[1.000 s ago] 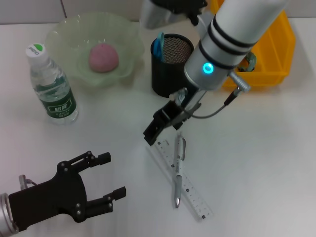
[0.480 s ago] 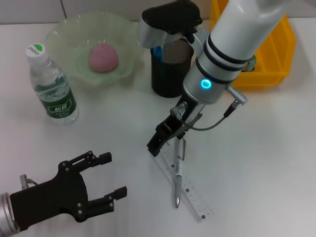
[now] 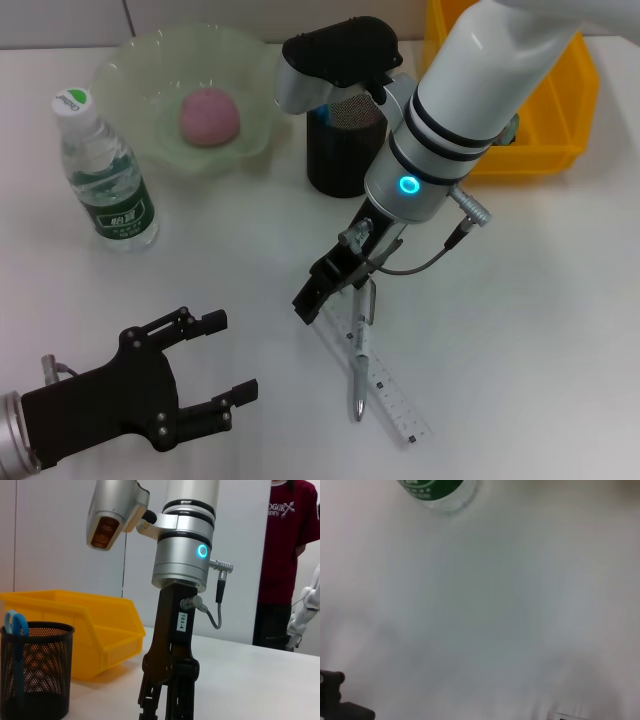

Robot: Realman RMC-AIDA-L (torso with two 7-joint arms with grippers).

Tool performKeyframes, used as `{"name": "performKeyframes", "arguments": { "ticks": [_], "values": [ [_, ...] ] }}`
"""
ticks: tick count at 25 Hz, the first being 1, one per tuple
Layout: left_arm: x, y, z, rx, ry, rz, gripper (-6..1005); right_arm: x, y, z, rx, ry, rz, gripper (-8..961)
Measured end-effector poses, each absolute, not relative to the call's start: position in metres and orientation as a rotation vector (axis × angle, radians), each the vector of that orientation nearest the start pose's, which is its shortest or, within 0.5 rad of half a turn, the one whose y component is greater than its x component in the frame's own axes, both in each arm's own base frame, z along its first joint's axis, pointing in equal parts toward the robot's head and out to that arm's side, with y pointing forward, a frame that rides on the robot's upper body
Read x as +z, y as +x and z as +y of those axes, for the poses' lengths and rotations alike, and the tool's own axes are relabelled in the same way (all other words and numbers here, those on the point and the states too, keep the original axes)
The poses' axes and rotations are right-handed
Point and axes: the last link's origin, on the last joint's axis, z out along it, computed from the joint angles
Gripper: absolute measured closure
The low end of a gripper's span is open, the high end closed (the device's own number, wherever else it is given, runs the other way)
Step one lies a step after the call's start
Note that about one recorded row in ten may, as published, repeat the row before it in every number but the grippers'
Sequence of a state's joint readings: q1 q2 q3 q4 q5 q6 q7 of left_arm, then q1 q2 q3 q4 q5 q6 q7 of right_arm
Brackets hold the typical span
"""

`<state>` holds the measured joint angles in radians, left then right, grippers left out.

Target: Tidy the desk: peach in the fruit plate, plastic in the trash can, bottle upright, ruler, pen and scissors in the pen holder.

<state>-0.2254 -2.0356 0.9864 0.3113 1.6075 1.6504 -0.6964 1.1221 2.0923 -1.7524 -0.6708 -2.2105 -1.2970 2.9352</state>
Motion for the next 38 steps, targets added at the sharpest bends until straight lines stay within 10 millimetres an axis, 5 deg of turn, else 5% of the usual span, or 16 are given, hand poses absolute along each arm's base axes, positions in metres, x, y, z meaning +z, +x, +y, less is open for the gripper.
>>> {"name": "performKeyframes", "arguments": {
  "ticks": [29, 38],
  "values": [
    [-0.040, -0.321, 0.204, -0.907, -2.632, -0.352, 197, -0.129, 0.104, 0.362, -0.666, -2.668, 1.182, 133],
    [-0.040, -0.320, 0.204, -0.910, -2.632, -0.353, 197, -0.129, 0.104, 0.362, -0.667, -2.665, 1.182, 292]
  ]
}}
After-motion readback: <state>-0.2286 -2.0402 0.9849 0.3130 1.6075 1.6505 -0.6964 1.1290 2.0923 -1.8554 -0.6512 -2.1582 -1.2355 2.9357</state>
